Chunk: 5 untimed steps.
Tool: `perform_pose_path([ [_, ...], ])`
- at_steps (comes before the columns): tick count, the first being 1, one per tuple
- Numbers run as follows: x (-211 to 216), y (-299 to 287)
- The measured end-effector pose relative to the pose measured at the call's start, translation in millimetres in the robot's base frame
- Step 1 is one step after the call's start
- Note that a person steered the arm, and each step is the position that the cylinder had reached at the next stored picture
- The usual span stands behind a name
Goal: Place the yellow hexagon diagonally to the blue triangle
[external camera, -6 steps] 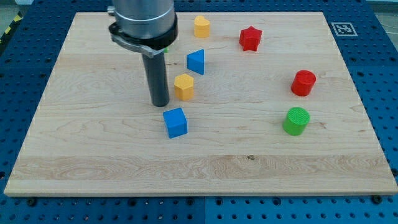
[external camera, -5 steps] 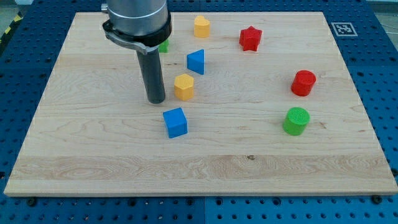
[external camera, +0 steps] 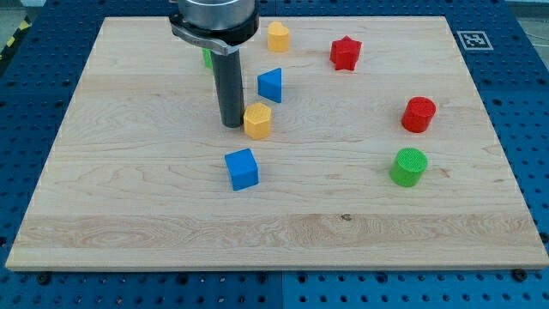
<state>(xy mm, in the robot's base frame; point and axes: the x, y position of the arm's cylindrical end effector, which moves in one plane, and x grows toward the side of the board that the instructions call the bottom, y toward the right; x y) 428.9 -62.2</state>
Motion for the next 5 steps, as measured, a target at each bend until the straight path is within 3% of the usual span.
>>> perform_pose_path([
  [5, 2.3, 65.0],
])
